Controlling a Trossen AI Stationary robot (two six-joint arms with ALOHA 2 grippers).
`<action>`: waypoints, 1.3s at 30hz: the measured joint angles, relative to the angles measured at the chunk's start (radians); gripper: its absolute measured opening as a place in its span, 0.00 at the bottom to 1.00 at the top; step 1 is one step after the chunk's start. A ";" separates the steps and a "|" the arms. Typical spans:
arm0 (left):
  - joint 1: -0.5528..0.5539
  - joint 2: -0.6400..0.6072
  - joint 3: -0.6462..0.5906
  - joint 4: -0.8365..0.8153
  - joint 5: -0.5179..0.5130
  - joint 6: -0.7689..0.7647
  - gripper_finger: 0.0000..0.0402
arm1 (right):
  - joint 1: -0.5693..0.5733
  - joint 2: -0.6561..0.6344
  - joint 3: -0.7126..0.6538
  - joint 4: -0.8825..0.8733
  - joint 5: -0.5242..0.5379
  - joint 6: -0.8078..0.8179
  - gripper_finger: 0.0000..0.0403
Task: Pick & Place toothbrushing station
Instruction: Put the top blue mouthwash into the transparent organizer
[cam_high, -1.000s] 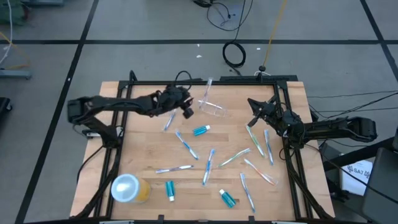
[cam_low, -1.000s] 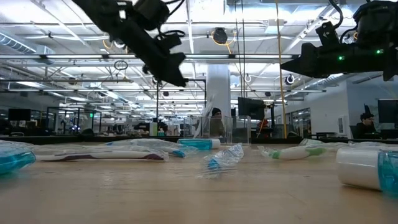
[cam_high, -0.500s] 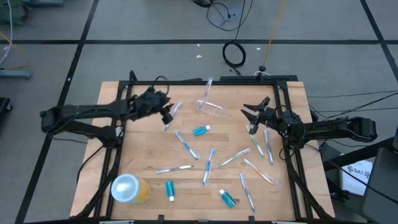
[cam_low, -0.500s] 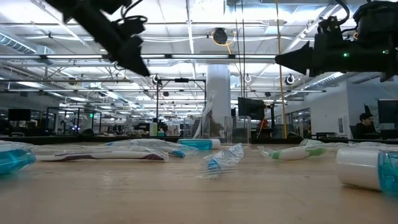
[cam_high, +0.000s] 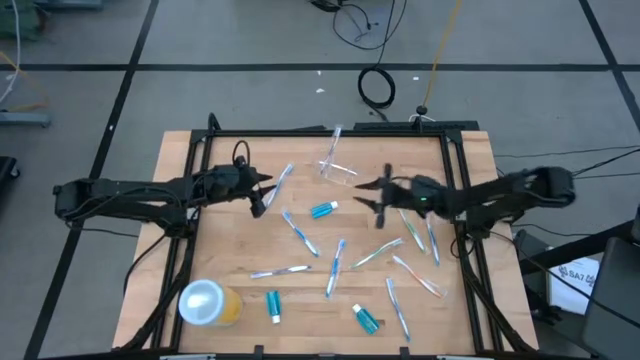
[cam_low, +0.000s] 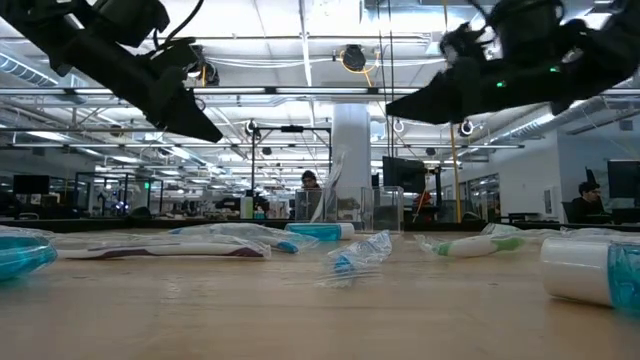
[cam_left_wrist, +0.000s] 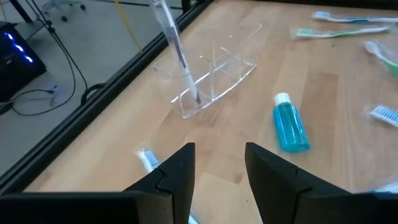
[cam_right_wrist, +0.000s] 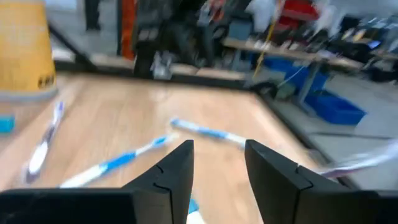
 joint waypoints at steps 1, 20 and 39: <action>0.000 0.000 0.000 0.002 0.000 0.000 0.37 | 0.010 0.045 0.038 -0.028 0.000 -0.010 0.36; -0.001 0.000 0.000 0.001 0.002 0.001 0.37 | -0.002 0.472 0.404 -0.443 0.000 -0.112 0.54; -0.003 0.001 0.000 -0.001 0.012 0.001 0.37 | -0.021 0.501 0.404 -0.474 -0.044 -0.077 0.54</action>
